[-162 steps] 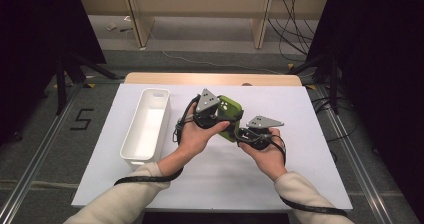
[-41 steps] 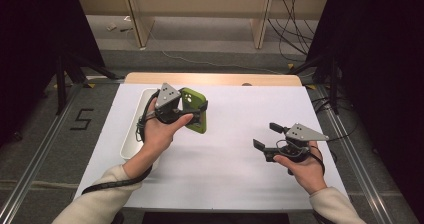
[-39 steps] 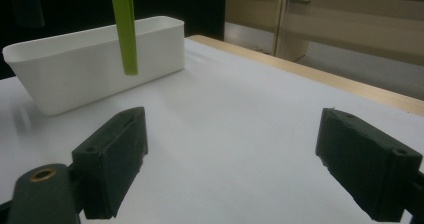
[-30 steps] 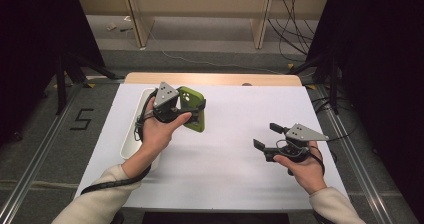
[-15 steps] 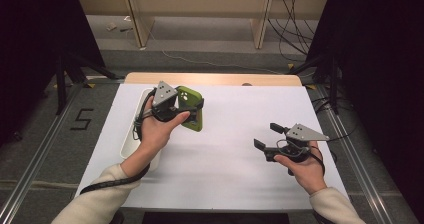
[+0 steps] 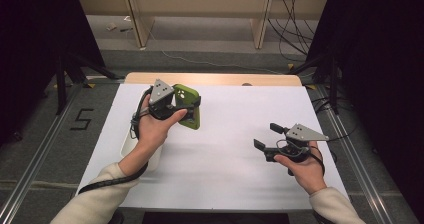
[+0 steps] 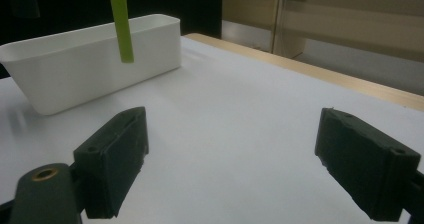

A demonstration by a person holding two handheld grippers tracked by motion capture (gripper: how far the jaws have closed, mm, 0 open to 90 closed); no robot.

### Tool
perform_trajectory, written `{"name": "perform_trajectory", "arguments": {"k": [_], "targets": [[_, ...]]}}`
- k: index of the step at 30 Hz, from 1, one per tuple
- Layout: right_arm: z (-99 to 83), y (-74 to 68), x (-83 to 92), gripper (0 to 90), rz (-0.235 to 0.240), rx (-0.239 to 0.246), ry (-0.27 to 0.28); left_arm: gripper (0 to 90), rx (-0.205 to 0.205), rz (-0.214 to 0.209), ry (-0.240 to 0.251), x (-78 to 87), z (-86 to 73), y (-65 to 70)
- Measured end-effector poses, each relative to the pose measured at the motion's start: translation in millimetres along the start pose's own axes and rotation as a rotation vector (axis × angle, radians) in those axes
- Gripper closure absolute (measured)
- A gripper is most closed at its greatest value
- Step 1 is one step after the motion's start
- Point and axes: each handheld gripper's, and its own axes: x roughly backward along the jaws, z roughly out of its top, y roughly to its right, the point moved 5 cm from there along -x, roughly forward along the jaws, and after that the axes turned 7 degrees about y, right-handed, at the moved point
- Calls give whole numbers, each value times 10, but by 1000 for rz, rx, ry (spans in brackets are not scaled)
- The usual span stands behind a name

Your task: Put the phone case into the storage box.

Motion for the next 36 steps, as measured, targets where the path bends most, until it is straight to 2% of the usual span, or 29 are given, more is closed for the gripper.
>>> {"name": "perform_trajectory", "arguments": {"k": [36], "targets": [[-8, 5, 0, 149, -1, -6, -1, 162, 16, 46, 19, 59, 88, -198]]}}
